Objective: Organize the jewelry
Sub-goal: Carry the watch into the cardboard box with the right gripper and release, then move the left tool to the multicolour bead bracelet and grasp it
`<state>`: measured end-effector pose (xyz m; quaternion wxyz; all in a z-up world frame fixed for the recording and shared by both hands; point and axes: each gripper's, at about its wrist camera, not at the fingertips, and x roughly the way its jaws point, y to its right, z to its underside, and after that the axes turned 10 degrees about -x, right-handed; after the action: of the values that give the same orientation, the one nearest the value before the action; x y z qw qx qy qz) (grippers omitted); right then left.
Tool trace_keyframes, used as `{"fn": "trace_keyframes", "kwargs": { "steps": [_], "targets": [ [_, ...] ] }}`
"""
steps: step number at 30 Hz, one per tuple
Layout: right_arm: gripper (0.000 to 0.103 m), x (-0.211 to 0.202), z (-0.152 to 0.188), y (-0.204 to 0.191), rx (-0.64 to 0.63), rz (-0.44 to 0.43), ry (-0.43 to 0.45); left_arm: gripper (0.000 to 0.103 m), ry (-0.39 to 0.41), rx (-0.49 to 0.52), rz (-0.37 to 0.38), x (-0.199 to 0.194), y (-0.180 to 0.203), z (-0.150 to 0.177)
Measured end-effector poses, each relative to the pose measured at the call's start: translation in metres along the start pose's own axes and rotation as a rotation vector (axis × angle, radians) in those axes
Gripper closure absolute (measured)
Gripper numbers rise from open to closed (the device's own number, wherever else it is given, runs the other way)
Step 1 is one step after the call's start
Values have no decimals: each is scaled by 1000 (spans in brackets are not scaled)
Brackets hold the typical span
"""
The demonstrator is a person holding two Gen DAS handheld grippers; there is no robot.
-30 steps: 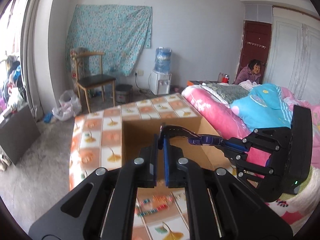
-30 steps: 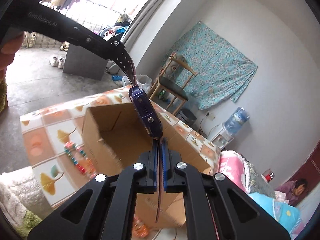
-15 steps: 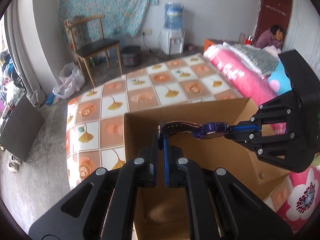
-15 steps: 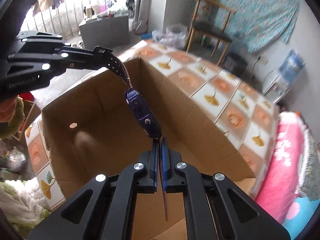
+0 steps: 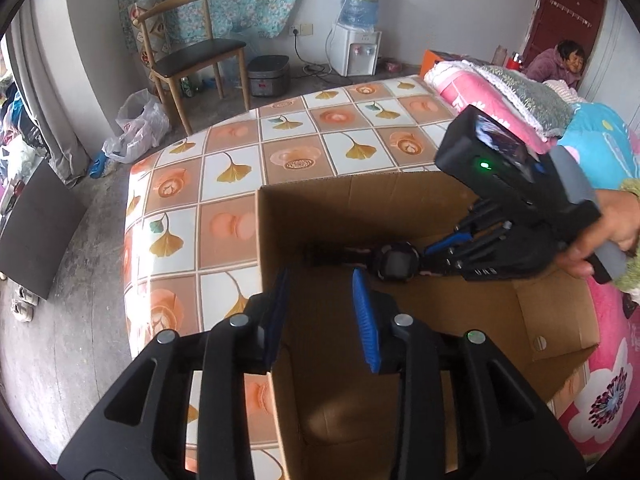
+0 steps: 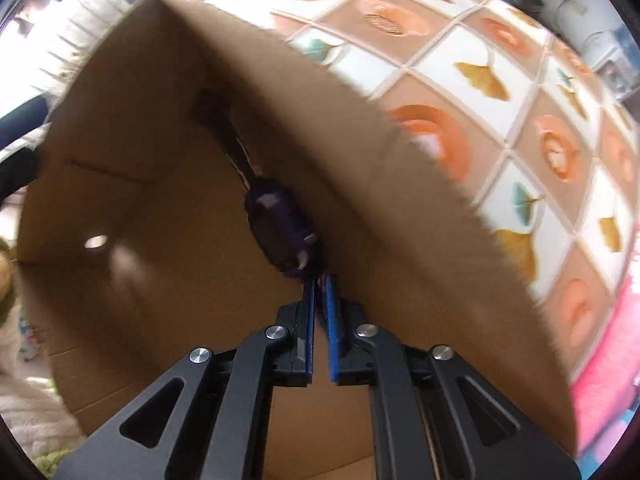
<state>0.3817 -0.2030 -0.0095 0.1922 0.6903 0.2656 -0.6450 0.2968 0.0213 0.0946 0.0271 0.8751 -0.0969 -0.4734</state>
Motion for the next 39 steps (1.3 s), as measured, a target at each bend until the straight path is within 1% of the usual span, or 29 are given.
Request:
{"fn": "trace_keyframes", "kwargs": {
  "steps": [1,2,3,5,7,8,9,10,12,13,14,15,17,18,19,20,22,24,28,31,35,37,39],
  "targets": [
    [92,-2,1,0,-3,25,9,68,13,-9,3,-7,-3,4],
    [92,-6,1,-1,-12,70,16,65,24,-16,5,-13,-6,7],
    [92,-9,3,-2,-14,83,23,63,42,-24,11,-20,-9,11],
    [91,-16,5,-3,0,74,45,60,71,-49,8,-34,-17,20],
    [89,-24,8,-7,-2,103,69,57,102,-74,14,-47,-23,29],
    [87,-29,10,-9,5,100,87,52,117,-86,19,-54,-26,34],
    [83,-34,14,-12,14,98,103,48,137,-101,23,-62,-30,42],
    [79,-39,16,-15,21,97,121,45,153,-111,23,-68,-32,47],
    [73,-56,27,-24,37,91,189,36,188,-128,17,-80,-38,62],
    [71,-63,29,-22,43,87,214,34,207,-140,10,-87,-41,71],
    [70,-73,37,-27,50,84,248,30,218,-152,3,-93,-43,79],
    [70,-87,48,-36,60,77,298,27,223,-161,-1,-96,-46,85],
    [70,-108,64,-49,73,68,366,25,225,-184,-4,-103,-51,102],
    [69,-122,77,-59,80,51,424,23,222,-192,-6,-106,-52,110],
    [69,-133,87,-65,87,40,463,21,214,-199,-11,-107,-53,119],
    [69,-145,105,-77,96,30,514,20,201,-201,-19,-106,-53,128],
    [69,-154,128,-92,105,7,571,20,168,-194,-48,-102,-52,145],
    [69,-159,155,-112,115,-38,628,19,141,-195,-73,-96,-52,160],
    [69,-144,196,-145,156,-114,676,19,74,-229,-115,-79,-54,191],
    [69,-110,214,-166,215,-150,660,19,33,-242,-119,-66,-53,211],
    [69,-55,215,-180,326,-135,570,19,-2,-213,-155,-46,-47,225],
    [69,-34,211,-181,366,-150,554,19,-19,-208,-168,-37,-46,228],
    [69,-17,206,-181,408,-181,541,19,-11,-210,-173,-33,-45,229]
  ]
}}
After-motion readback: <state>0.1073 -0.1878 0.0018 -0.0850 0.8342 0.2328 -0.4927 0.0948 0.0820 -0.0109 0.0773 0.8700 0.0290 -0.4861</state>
